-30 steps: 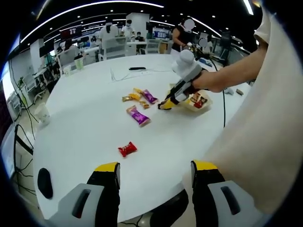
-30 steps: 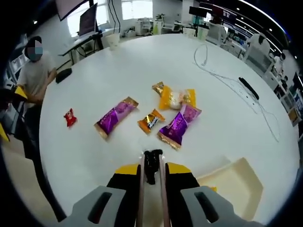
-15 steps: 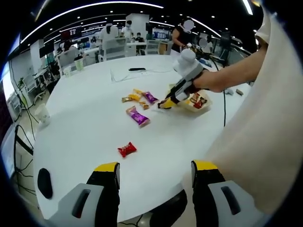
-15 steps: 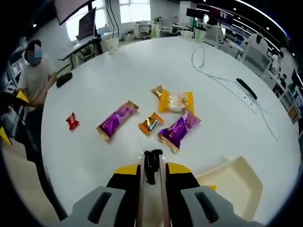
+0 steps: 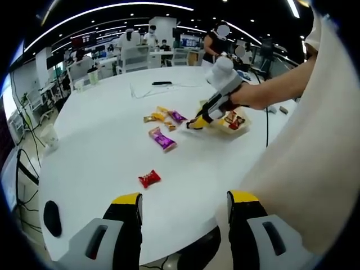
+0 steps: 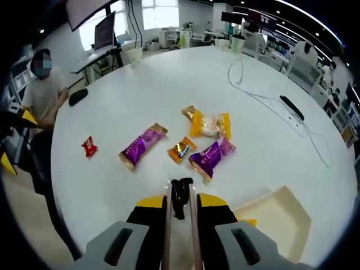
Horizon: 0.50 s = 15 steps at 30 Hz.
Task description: Place the target food into the container with the food tongs after gripping and lifting it, then release it inside without dropping or visibly crushing the food.
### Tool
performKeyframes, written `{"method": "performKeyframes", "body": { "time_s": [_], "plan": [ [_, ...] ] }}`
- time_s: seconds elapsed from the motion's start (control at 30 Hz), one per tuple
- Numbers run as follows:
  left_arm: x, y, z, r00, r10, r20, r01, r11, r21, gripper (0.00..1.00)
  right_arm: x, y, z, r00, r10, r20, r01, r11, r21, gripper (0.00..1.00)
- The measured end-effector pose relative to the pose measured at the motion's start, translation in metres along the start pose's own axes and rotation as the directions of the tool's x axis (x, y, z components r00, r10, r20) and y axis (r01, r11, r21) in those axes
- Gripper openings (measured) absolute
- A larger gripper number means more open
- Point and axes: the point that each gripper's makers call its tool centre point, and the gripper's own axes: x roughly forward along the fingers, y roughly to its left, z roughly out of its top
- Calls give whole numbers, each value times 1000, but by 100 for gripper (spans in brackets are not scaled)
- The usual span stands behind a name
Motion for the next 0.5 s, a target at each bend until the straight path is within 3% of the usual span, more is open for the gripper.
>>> {"method": "performKeyframes", "body": {
  "time_s": [0.5],
  "plan": [
    [-1,-2,0,1000,-4,11,4,1000,10,61,-11,5,9,1000,-11,27,12,1000,-15,20]
  ]
}}
